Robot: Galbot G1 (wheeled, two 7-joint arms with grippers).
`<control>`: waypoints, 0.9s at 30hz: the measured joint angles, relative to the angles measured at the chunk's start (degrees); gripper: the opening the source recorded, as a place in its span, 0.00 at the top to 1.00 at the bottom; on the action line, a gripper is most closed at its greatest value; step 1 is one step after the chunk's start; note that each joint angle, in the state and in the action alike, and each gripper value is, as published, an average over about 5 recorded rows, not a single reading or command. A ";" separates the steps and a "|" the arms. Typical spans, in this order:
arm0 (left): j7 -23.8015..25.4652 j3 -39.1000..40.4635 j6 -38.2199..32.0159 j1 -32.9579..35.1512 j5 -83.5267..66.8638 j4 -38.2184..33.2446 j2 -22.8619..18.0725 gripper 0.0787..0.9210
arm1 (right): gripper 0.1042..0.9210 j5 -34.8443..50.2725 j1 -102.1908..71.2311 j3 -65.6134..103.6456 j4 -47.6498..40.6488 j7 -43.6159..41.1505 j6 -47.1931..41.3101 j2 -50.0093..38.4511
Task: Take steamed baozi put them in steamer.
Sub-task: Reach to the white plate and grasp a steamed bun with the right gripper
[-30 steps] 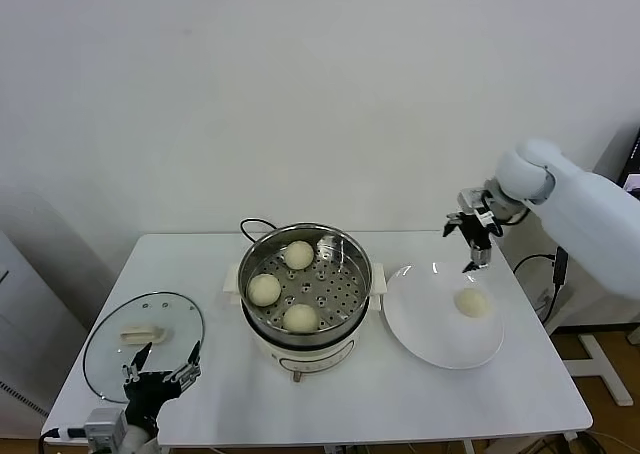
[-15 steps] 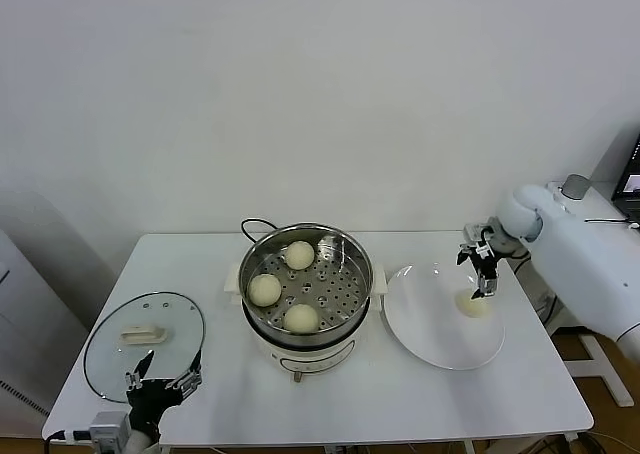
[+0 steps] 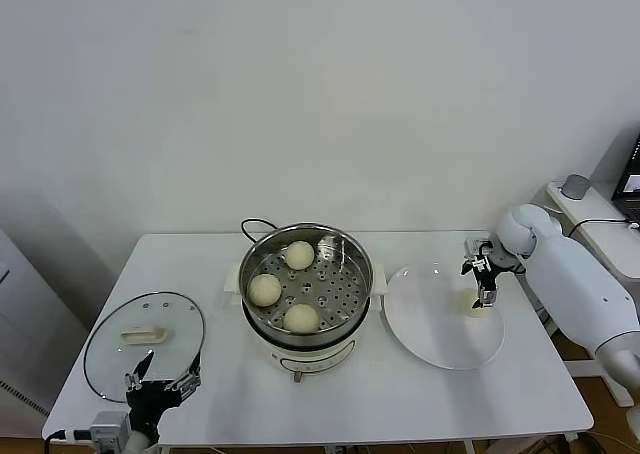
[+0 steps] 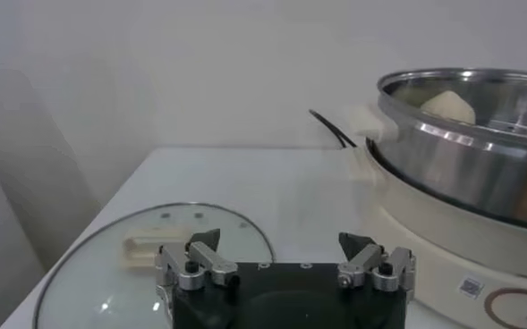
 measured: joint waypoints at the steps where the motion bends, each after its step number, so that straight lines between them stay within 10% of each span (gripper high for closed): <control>1: 0.01 -0.01 0.02 -0.01 0.00 0.06 0.04 0.12 | 0.12 -0.18 -0.20 0.11 -0.09 -0.06 0.01 0.00; 27: 0.03 0.42 0.29 -1.16 0.42 1.92 0.51 0.12 | 0.12 -2.91 -1.81 1.21 -2.70 1.08 0.00 1.55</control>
